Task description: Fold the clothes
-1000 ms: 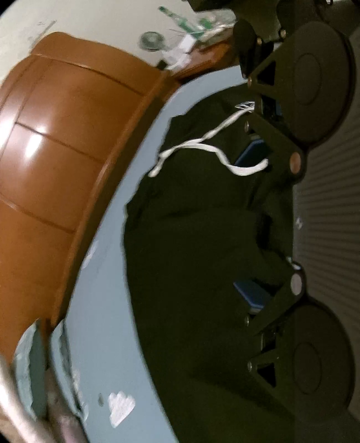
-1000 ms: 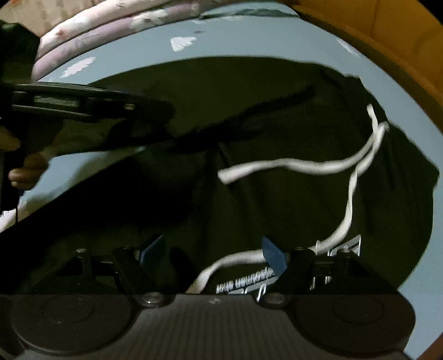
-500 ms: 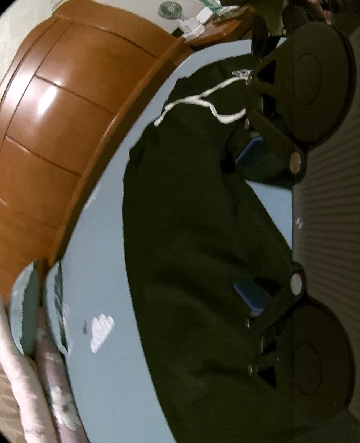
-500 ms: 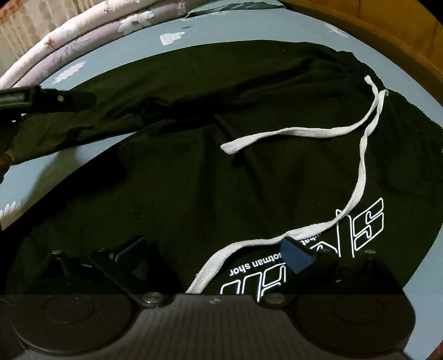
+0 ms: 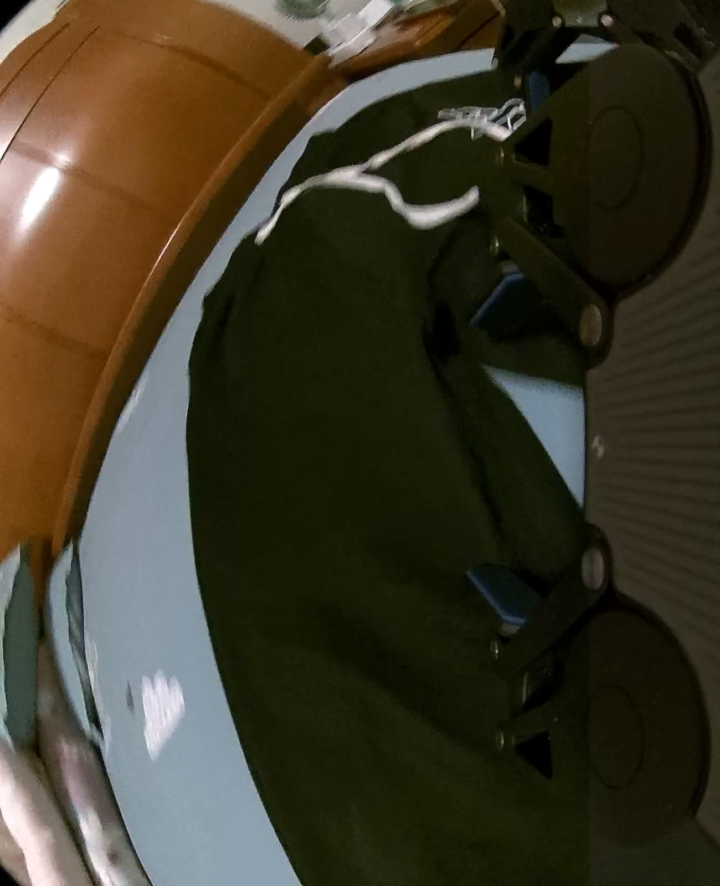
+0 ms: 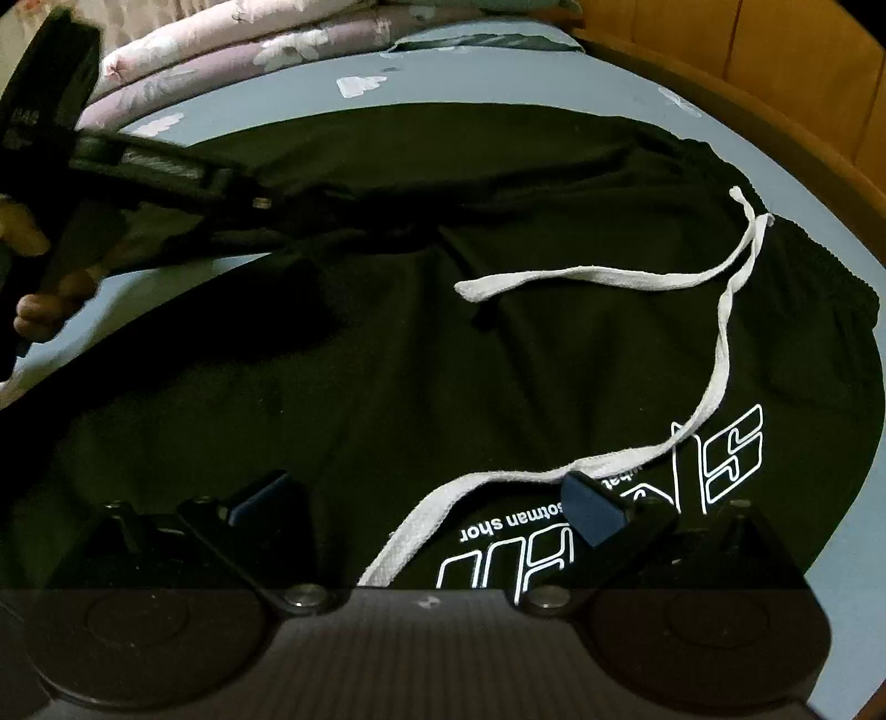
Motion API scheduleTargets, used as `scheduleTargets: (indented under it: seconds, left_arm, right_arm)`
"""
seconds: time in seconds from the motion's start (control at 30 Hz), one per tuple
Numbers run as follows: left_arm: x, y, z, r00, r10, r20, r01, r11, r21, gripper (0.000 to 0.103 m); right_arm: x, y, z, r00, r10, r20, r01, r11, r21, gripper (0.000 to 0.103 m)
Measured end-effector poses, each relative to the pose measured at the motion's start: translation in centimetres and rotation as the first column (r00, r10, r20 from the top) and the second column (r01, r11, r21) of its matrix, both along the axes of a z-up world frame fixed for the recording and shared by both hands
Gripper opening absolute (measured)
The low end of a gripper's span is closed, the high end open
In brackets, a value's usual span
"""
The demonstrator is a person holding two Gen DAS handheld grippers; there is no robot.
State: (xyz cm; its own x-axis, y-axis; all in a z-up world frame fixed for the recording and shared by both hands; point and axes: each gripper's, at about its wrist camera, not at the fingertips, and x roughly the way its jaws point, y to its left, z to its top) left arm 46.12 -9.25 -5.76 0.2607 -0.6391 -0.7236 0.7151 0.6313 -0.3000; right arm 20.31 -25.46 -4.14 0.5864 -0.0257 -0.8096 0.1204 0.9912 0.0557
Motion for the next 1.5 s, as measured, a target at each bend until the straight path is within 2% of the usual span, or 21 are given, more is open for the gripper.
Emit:
scheduleTargets:
  seconds: [0.1,0.2,0.33,0.5,0.57,0.67,0.73,0.8,0.9,0.97,1.0,1.03,1.07,1.1,1.17,1.3,1.4,1.5]
  left_arm:
    - [0.6,3.5,0.8,0.999,0.05,-0.012,-0.05,0.999,-0.002,0.092]
    - [1.7,6.1,1.6,0.995,0.098,0.022,-0.097,0.995,-0.006,0.094]
    - [4.7,8.1,0.6,0.982,0.181,-0.048,-0.183,0.982,-0.055,0.094]
    - [8.6,10.4,-0.9,0.948,0.276,-0.155,-0.295,0.949,-0.111,0.093]
    - [9.4,11.7,-0.9,0.935,0.322,-0.151,-0.341,0.932,-0.123,0.093]
    - [10.4,14.1,-0.4,0.894,0.441,-0.078,-0.445,0.894,-0.049,0.093]
    - [11.1,15.7,-0.3,0.875,0.472,-0.109,-0.48,0.875,-0.06,0.093]
    - [11.2,16.4,-0.1,0.866,0.486,-0.117,-0.496,0.866,-0.068,0.093]
    - [10.8,15.5,-0.5,0.868,0.497,0.001,-0.497,0.866,0.051,0.093]
    - [10.9,15.0,-1.0,0.849,0.517,0.112,-0.529,0.834,0.159,0.093]
    - [11.0,15.0,-1.0,0.824,0.545,0.152,-0.566,0.8,0.2,0.093]
    - [11.1,15.3,-0.8,0.8,0.576,0.166,-0.6,0.771,0.214,0.092]
    - [10.9,15.7,-0.4,0.793,0.591,0.151,-0.61,0.768,0.195,0.092]
    - [10.6,16.0,0.1,0.793,0.596,0.126,-0.609,0.776,0.163,0.092]
    - [9.0,15.7,1.2,0.823,0.558,0.107,-0.567,0.816,0.114,0.093]
    - [4.3,13.5,2.7,0.881,0.449,0.147,-0.465,0.879,0.104,0.093]
    - [0.4,11.9,3.2,0.924,0.36,0.13,-0.371,0.926,0.071,0.093]
    - [-2.9,10.3,3.2,0.948,0.285,0.142,-0.299,0.951,0.083,0.094]
  right_arm:
    - [-0.2,0.2,-0.1,1.0,-0.002,0.014,0.002,1.0,-0.011,0.103]
    - [-0.2,0.4,-0.2,1.0,-0.011,0.022,0.012,1.0,-0.017,0.103]
    - [0.0,0.8,-0.4,0.999,-0.027,0.024,0.027,0.999,-0.026,0.103]
    - [-0.4,0.7,-0.2,0.999,-0.032,0.029,0.032,0.999,-0.027,0.103]
    - [-0.5,0.7,-0.1,0.999,-0.031,0.032,0.032,0.999,-0.026,0.103]
    - [-0.4,0.7,-0.2,0.999,-0.034,0.038,0.035,0.999,-0.028,0.103]
    - [-0.4,0.7,-0.3,0.999,-0.037,0.038,0.038,0.999,-0.029,0.103]
    - [-0.3,0.7,-0.2,0.999,-0.037,0.034,0.039,0.999,-0.031,0.103]
    - [0.0,0.6,-0.2,0.999,-0.037,0.022,0.037,0.999,-0.032,0.103]
    - [0.1,0.6,-0.2,0.999,-0.037,0.013,0.037,0.999,-0.034,0.103]
    - [0.2,0.7,-0.1,0.999,-0.038,0.009,0.038,0.999,-0.035,0.103]
    - [0.2,0.7,-0.1,0.999,-0.039,0.006,0.039,0.999,-0.037,0.103]
    - [0.3,0.7,-0.1,0.999,-0.039,0.002,0.039,0.998,-0.039,0.103]
    - [0.3,0.8,-0.1,0.999,-0.039,-0.001,0.039,0.998,-0.041,0.103]
    - [0.4,0.8,-0.1,0.999,-0.037,-0.008,0.037,0.998,-0.041,0.103]
    - [1.2,0.9,0.6,0.996,-0.044,-0.075,0.041,0.998,-0.042,0.103]
    - [1.8,1.2,1.6,0.995,-0.028,-0.096,0.028,1.0,-0.001,0.103]
    - [2.4,2.0,2.6,0.994,0.003,-0.107,-0.001,1.0,0.016,0.103]
